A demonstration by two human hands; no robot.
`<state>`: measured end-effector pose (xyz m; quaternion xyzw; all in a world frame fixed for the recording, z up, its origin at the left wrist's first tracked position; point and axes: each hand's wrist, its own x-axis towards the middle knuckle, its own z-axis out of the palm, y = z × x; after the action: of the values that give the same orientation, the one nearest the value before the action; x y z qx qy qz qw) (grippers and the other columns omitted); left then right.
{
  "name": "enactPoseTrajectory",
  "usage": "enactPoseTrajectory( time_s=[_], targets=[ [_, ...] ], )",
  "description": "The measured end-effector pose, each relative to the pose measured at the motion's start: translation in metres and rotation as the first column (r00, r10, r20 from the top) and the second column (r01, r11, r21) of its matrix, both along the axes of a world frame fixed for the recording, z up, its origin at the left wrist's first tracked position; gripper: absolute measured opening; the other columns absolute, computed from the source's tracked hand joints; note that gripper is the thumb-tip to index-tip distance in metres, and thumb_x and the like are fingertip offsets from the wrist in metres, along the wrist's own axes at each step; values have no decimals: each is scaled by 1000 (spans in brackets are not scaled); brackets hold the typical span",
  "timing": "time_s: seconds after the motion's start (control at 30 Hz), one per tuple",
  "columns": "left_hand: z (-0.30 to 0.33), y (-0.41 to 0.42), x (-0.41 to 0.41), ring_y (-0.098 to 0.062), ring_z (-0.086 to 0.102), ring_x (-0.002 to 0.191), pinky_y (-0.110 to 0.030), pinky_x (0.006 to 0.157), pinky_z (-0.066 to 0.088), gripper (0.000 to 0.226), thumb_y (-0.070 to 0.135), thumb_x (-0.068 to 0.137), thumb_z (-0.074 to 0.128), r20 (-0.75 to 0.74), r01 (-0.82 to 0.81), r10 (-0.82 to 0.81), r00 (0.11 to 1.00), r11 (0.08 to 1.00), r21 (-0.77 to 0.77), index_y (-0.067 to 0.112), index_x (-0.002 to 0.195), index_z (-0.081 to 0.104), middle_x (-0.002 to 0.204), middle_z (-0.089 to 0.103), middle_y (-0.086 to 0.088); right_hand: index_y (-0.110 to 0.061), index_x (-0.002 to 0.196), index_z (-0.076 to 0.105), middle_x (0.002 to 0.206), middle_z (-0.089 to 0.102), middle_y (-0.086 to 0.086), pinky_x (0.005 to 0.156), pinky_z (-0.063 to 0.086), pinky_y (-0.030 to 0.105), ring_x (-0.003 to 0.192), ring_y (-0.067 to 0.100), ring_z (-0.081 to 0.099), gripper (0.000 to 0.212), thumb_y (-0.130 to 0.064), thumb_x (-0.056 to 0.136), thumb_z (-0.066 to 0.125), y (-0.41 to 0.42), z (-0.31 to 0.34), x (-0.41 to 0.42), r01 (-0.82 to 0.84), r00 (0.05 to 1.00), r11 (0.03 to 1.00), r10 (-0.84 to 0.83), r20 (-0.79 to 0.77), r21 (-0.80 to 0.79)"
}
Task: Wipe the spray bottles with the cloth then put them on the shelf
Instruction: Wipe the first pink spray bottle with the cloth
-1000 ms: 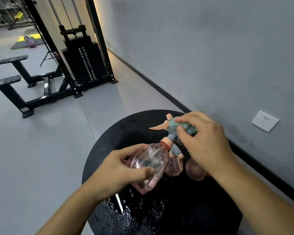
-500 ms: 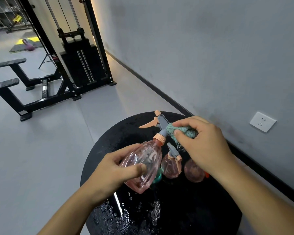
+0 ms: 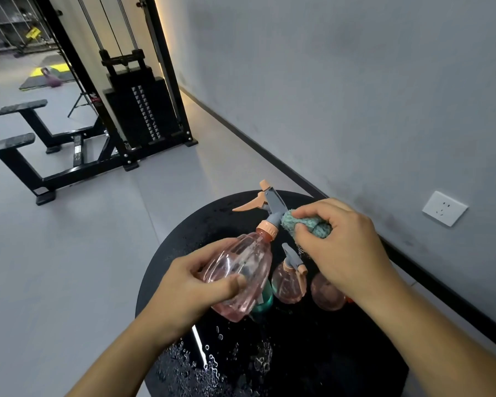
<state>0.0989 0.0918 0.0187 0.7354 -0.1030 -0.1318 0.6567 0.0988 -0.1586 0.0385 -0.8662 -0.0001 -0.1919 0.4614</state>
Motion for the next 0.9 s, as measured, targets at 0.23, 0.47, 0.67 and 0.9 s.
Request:
enactPoseTrajectory(
  time_s=[0.23,0.47,0.67,0.9],
  targets=[
    [-3,-3,-3,-23,81,98,-25,79,63,61,31,64,93,38,-15,15,999,1000,-3,32,123,78,113,82,-5,-29,102,79,104,70,-19,71,43,-1,93,-9,64,20,-13,90,76,1,1,0,-18,1000,999,16,26,49],
    [-13,0,-2,-28,79,108,-35,93,64,86,27,63,99,-30,39,-37,999,998,47,32,142,64,125,78,-3,-32,101,79,103,71,-19,68,50,4,92,-7,67,19,-16,91,77,-1,3,-2,-41,999,987,42,-5,156],
    [-12,-3,-7,-23,79,106,-31,86,64,80,11,69,100,-5,94,-94,996,984,150,37,134,64,123,76,8,-31,103,79,104,72,-19,72,51,6,95,-6,67,20,-16,90,78,5,3,-6,-87,996,984,88,0,156],
    [-11,8,-6,-10,76,105,-26,84,63,81,7,66,101,143,-89,59,988,973,212,37,129,60,120,70,7,-31,103,79,106,72,-20,82,52,9,100,-6,67,19,-16,91,76,10,4,-24,-55,997,989,47,57,138]
  ],
)
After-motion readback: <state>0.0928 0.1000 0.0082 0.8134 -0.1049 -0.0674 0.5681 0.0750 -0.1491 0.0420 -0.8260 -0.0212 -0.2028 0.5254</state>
